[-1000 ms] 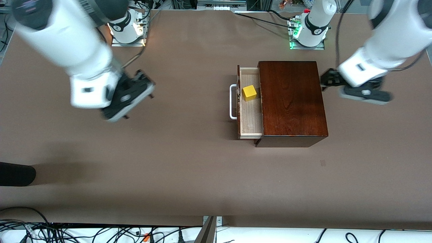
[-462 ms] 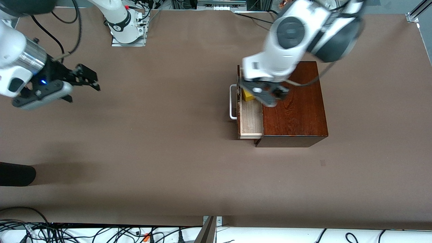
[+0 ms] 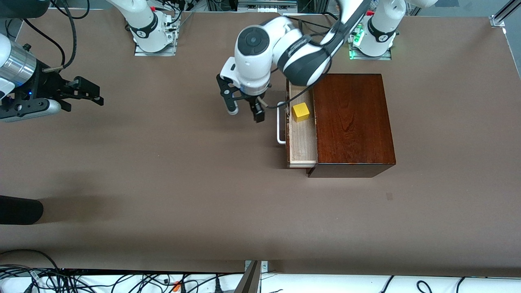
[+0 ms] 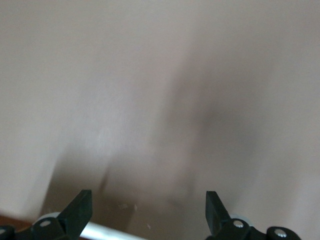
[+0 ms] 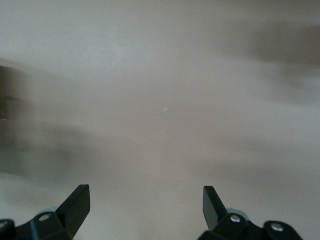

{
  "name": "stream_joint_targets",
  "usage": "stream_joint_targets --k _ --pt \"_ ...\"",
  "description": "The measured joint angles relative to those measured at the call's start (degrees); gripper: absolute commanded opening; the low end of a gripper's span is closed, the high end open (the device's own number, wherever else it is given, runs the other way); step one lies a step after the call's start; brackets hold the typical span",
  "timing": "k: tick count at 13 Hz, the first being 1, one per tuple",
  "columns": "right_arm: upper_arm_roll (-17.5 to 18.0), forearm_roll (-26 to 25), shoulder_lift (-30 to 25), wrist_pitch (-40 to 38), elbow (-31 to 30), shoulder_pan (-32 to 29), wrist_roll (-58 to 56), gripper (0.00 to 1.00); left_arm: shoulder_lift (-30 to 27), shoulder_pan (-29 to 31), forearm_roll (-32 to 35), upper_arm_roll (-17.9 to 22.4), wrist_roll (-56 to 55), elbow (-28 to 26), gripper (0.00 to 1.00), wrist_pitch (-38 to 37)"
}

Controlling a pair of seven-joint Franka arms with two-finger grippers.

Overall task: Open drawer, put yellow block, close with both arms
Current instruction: 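Lower the left gripper against the drawer front beside the handle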

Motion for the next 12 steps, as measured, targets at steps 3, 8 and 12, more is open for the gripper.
stream_joint_targets --k 3,8,12 --pt "0.01 -0.35 0.02 0.04 0.00 0.01 2.01 1.00 2.65 0.63 1.51 0.90 15.44 0.41 0.00 2.60" --pt "-0.91 -1.26 0.02 0.04 0.02 -0.07 2.26 1.00 4.16 2.01 3.15 1.19 21.85 -1.37 0.00 1.14" --pt "-1.24 -1.84 0.07 0.05 0.06 -0.10 2.28 1.00 6.06 4.37 3.12 1.26 23.13 -2.01 0.00 -3.54"
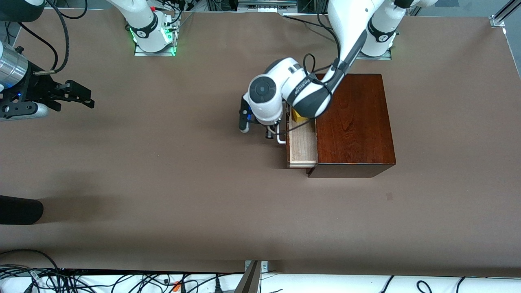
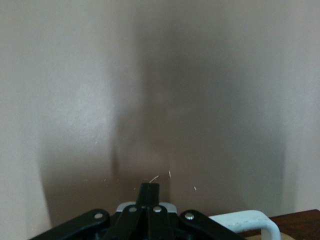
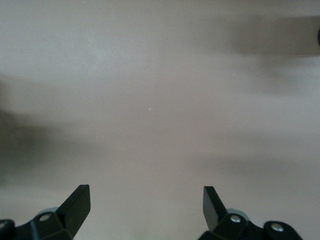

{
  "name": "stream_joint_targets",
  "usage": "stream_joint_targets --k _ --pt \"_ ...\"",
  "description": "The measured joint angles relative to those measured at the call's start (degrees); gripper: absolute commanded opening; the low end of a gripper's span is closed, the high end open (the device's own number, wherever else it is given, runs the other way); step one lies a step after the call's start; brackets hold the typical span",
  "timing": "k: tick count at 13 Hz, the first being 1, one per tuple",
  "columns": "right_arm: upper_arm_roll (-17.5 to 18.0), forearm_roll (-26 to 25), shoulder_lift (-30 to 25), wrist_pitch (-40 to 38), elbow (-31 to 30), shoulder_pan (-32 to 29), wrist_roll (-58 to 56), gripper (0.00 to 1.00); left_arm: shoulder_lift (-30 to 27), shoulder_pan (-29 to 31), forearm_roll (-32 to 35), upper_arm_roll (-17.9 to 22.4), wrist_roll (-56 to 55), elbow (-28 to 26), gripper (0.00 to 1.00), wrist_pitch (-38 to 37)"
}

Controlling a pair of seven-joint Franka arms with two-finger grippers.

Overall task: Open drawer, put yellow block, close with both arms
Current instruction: 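Lower the left gripper against the drawer front beside the handle, then push the drawer shut into the box with the left gripper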

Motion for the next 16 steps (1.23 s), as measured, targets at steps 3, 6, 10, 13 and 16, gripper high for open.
stream_joint_targets --k 3,6,10,13,16 --pt "-0.01 -0.04 0.04 0.02 0.07 -0.01 0.01 1.00 -0.08 1.67 -0.15 -0.46 0.21 0.35 0.00 -2.79" --pt "-0.38 -0.11 0.10 0.02 0.07 -0.05 0.06 1.00 -0.16 3.35 -0.21 -0.61 1.92 0.43 0.00 -5.96" --pt "-0.54 -0.11 0.16 0.34 0.07 -0.09 0.13 1.00 -0.51 7.34 -0.16 -0.44 5.14 0.76 0.00 -10.14" --pt "-0.55 -0.11 0.29 0.58 0.07 -0.10 0.29 1.00 -0.70 7.97 -0.52 -0.69 5.47 0.97 0.08 -10.23" --pt "-0.55 -0.11 0.31 0.81 0.13 -0.10 0.42 1.00 -1.83 8.00 -0.41 -0.58 4.79 3.14 1.00 -10.25"
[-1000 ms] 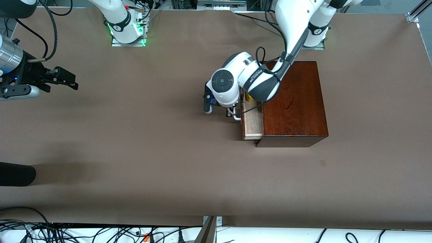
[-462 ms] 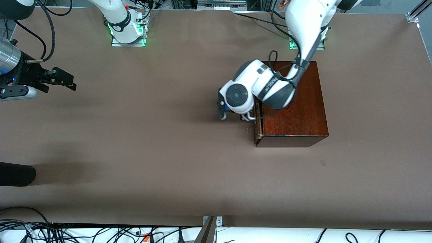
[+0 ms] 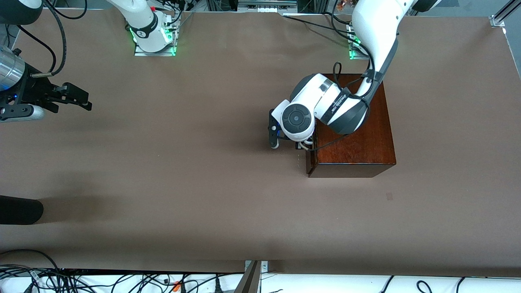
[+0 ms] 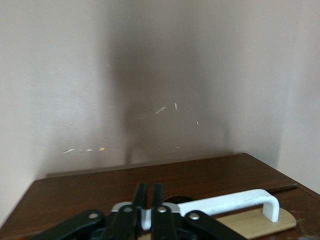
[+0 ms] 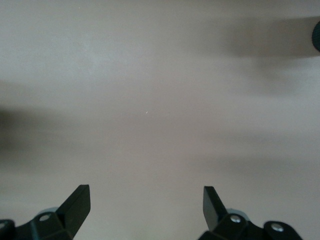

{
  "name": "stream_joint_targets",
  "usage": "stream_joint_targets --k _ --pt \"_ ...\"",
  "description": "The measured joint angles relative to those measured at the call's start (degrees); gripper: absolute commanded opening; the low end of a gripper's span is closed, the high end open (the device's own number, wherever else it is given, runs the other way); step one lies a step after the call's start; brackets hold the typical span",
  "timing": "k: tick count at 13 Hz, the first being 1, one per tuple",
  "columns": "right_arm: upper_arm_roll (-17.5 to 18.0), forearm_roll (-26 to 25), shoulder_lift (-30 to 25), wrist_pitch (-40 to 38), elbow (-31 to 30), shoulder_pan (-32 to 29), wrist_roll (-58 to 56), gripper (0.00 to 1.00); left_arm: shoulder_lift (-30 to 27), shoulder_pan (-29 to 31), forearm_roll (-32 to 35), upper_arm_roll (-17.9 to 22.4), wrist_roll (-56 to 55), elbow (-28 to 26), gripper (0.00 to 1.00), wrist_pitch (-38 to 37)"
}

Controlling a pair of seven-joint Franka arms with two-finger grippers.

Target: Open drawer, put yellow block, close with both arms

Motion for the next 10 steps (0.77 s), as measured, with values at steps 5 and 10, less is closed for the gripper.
stream_joint_targets --k 5,10 --pt "0.00 0.00 0.02 0.02 0.06 0.00 0.17 1.00 -6.25 0.26 0.10 0.99 -7.75 6.05 1.00 -2.63" --pt "0.00 0.00 0.03 0.04 0.08 0.00 0.26 1.00 -14.73 8.54 0.31 3.27 -22.29 6.47 1.00 -10.74"
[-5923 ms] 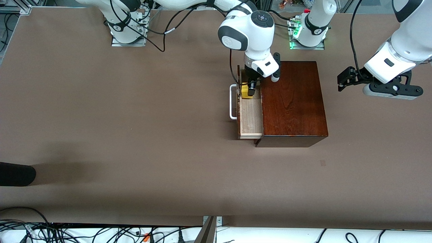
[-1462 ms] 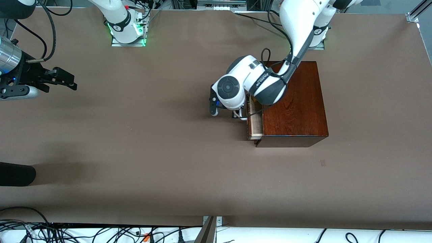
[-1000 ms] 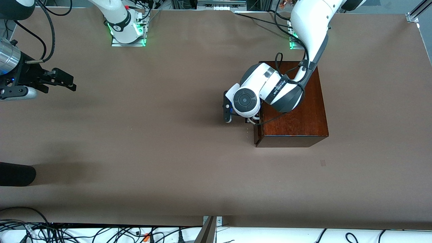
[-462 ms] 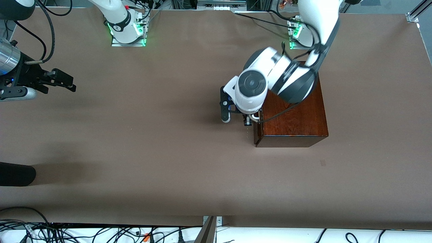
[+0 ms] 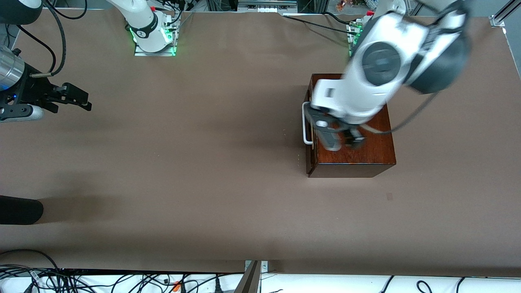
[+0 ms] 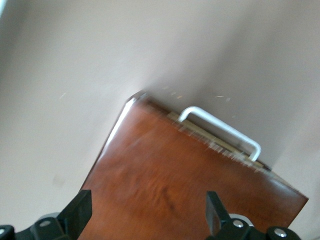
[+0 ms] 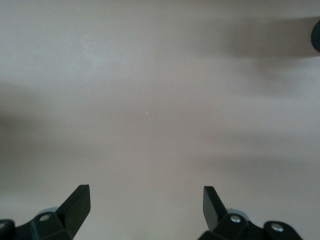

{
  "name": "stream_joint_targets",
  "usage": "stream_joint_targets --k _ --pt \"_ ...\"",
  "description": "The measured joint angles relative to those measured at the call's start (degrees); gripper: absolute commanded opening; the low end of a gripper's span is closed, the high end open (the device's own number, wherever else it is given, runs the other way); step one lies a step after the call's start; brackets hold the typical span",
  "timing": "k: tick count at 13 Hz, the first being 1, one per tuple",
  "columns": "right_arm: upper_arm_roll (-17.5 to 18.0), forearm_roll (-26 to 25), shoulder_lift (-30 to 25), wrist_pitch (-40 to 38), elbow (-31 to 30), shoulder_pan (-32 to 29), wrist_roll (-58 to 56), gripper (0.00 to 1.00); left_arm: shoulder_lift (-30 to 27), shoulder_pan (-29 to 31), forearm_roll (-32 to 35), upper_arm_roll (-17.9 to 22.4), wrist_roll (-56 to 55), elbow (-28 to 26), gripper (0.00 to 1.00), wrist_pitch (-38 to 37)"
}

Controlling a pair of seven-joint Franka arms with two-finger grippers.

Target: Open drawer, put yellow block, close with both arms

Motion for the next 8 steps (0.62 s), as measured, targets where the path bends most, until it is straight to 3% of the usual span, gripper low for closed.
stream_joint_targets --k 3,8 --pt "0.00 0.00 0.00 0.00 0.00 -0.01 0.02 1.00 -2.79 5.80 0.00 0.60 -4.70 0.05 1.00 -2.55" --pt "0.00 0.00 0.00 0.00 0.00 -0.01 0.06 1.00 -9.47 7.67 0.00 3.11 -37.10 -2.86 1.00 -1.81"
